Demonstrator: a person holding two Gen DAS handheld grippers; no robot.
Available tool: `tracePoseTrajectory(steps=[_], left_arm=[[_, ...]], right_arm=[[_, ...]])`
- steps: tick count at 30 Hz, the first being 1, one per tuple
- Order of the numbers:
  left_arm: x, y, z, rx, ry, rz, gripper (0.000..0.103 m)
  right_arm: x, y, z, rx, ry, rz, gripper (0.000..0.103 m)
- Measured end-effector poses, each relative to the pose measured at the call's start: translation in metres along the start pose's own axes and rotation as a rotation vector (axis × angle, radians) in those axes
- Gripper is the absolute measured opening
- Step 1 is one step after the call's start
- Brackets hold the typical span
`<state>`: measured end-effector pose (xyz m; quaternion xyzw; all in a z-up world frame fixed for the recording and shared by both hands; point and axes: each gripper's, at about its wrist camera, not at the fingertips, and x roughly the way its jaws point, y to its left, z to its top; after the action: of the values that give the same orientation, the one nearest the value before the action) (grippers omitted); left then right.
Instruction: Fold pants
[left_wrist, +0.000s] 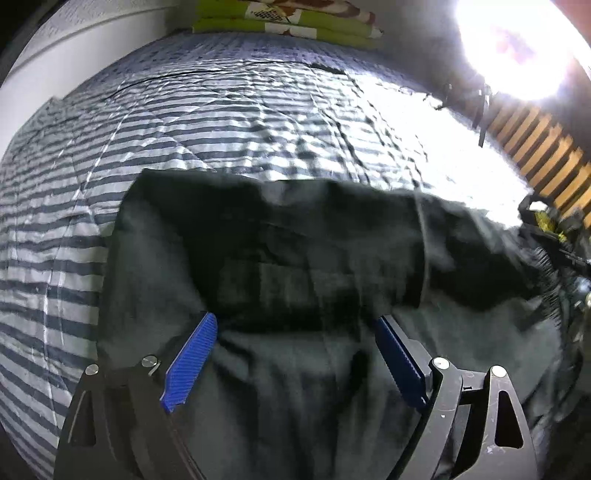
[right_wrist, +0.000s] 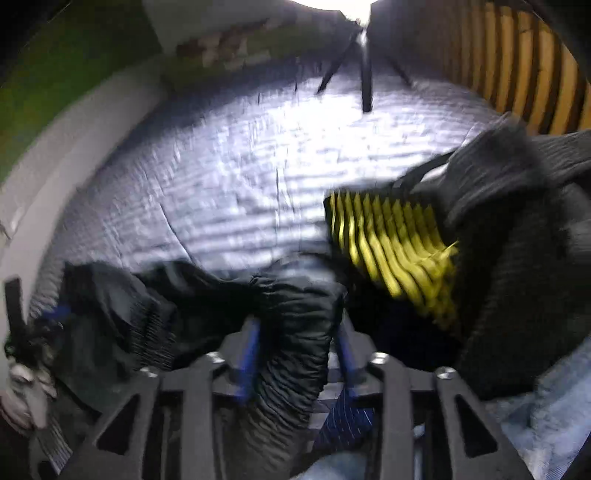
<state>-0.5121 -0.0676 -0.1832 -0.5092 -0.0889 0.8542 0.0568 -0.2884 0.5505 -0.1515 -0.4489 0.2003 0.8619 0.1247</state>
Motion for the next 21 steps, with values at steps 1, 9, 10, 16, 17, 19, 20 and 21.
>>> tracePoseTrajectory(steps=[1, 9, 10, 16, 17, 19, 20, 21], left_arm=[[-0.006, 0.003, 0.000, -0.014, -0.010, -0.007, 0.088], [-0.096, 0.055, -0.027, -0.059, -0.136, 0.042, 0.088], [-0.105, 0.066, -0.033, -0.083, -0.140, 0.053, 0.088], [-0.110, 0.106, -0.072, -0.147, -0.068, 0.079, 0.088], [-0.106, 0.107, -0.078, -0.157, -0.051, 0.068, 0.088], [-0.094, 0.109, -0.090, -0.156, -0.009, 0.075, 0.088], [-0.088, 0.110, -0.096, -0.148, 0.011, 0.099, 0.087], [-0.081, 0.110, -0.101, -0.131, 0.032, 0.118, 0.087]], right_arm=[[-0.012, 0.002, 0.000, -0.006, -0.030, -0.014, 0.040], [-0.080, 0.087, -0.020, -0.207, -0.180, -0.001, 0.041], [-0.076, 0.098, -0.023, -0.209, -0.154, 0.046, 0.041], [-0.014, 0.162, -0.049, -0.299, -0.017, 0.107, 0.041], [-0.006, 0.166, -0.053, -0.323, -0.009, 0.075, 0.041], [0.017, 0.166, -0.062, -0.341, 0.035, -0.013, 0.041], [0.028, 0.162, -0.065, -0.347, 0.068, -0.036, 0.041], [0.032, 0.159, -0.070, -0.370, 0.062, -0.058, 0.041]])
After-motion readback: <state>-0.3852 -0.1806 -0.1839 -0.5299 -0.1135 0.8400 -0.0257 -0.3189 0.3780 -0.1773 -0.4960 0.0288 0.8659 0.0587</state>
